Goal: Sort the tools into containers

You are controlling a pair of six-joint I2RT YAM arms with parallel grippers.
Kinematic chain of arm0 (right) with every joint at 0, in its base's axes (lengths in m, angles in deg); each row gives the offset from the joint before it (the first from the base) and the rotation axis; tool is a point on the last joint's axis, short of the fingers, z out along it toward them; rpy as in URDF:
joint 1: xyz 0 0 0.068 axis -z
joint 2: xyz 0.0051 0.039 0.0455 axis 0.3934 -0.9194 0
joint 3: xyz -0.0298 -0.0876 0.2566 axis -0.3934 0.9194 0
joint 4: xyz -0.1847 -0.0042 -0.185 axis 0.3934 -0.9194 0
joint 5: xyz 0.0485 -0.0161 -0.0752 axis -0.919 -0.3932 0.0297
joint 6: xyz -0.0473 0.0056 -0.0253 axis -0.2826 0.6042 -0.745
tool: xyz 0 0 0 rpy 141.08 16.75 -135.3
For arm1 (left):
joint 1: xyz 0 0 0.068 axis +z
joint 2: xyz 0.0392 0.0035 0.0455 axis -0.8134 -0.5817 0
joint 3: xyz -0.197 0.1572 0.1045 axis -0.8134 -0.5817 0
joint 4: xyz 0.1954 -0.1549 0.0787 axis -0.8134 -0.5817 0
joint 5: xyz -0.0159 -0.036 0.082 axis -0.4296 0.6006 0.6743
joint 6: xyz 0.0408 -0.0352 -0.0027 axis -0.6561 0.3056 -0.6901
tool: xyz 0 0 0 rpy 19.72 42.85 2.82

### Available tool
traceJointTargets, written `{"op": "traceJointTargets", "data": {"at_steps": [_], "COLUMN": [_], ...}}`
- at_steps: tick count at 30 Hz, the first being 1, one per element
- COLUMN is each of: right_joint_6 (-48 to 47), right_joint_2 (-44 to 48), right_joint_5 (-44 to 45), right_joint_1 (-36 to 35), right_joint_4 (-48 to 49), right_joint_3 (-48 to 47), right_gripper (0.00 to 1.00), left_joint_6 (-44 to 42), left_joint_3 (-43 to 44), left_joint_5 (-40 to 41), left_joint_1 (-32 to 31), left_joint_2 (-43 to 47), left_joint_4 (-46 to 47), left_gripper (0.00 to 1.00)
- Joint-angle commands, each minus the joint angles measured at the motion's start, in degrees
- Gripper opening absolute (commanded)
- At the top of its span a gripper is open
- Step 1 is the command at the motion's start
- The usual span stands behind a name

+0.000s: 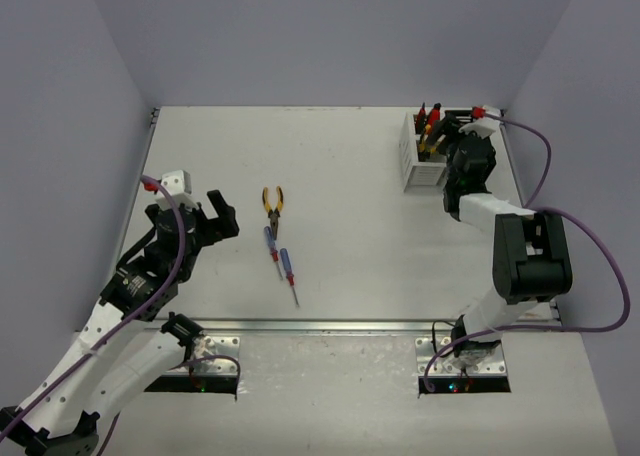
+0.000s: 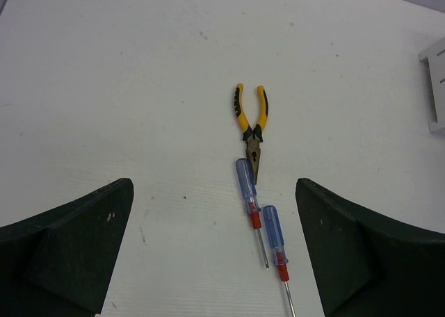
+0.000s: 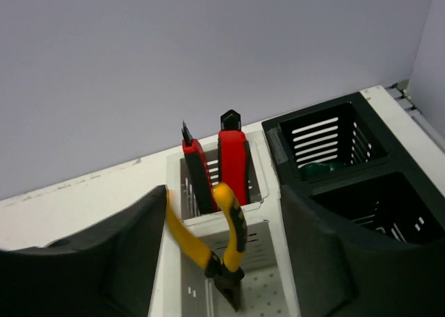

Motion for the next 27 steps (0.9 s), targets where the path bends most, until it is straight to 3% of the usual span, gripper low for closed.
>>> {"op": "traceJointTargets", "data": {"at_steps": [1, 10, 13, 15, 16, 17, 19, 22, 27], "right_joint_6": [-0.9, -1.6, -2.3, -3.2, -2.7, -1.7, 0.6, 0.1, 3.0], "right_joint_2": [1.7, 6.7, 9.0, 10.2, 10.5, 10.9, 11.8, 14.1, 22.8], "right_joint_5": [0.3, -7.0, -9.0, -4.7, -2.1, -0.8, -2.0, -2.5, -9.7], "right_joint_1": [0.2, -0.1, -2.3, -5.2, -6.6, -7.5, -11.1, -15.5, -16.8], "right_joint_4": [5.0, -4.1, -20.2, -33.3, -33.5, -43.2, -56.7, -66.5, -63.5], "right_joint_3": [0.4, -2.5, -9.9, -16.4, -16.5, -20.8, -26.5, -29.0, -16.7], "right_gripper": [0.74, 0.77, 0.84, 0.92, 0.95, 0.99, 0.99, 0.99, 0.99], "left_joint_6": [-0.6, -0.6, -0.6, -0.2, 1.0, 2.3, 7.2, 12.7, 15.0], "left_joint_3": [0.0, 0.1, 0.7, 1.7, 2.4, 3.2, 5.8, 9.1, 19.1], "left_joint_5": [0.2, 0.4, 0.3, 0.1, 0.0, -0.7, -3.3, 2.4, -2.9], "left_joint_1": [-0.7, -0.7, -0.7, -0.7, -0.7, -0.7, -0.7, 0.3, 3.4], "left_joint_2": [0.2, -0.4, -2.4, -5.2, -6.4, -7.8, -14.0, -23.9, -46.5], "left_joint_4": [2.3, 2.4, 2.3, 1.7, 1.0, 0.2, -1.1, -1.2, 1.3], "left_gripper": [1.0, 1.0, 1.0, 1.0, 1.0, 1.0, 1.0, 1.0, 1.0]}}
